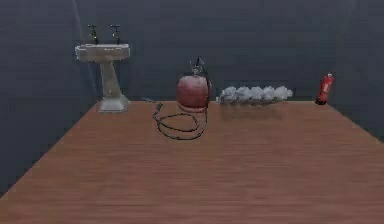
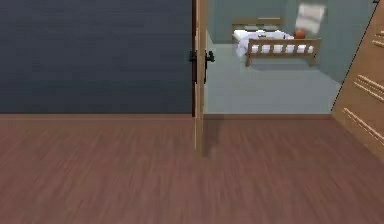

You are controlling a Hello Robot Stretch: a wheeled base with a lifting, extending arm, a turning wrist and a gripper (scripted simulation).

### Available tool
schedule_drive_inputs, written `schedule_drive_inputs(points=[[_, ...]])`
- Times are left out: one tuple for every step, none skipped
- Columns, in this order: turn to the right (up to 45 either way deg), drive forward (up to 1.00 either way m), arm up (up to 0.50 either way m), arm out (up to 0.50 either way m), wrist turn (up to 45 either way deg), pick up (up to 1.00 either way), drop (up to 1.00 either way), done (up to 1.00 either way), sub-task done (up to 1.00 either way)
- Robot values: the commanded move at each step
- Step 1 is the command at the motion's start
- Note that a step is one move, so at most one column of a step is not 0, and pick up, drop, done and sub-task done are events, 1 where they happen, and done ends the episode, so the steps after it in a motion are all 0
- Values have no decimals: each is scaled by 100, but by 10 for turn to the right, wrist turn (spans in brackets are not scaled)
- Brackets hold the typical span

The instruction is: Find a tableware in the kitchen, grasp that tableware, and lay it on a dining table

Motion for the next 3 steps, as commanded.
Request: schedule_drive_inputs(points=[[450,0,0,0,0,0,0,0,0],[450,0,0,0,0,0,0,0,0],[450,0,0,0,0,0,0,0,0]])
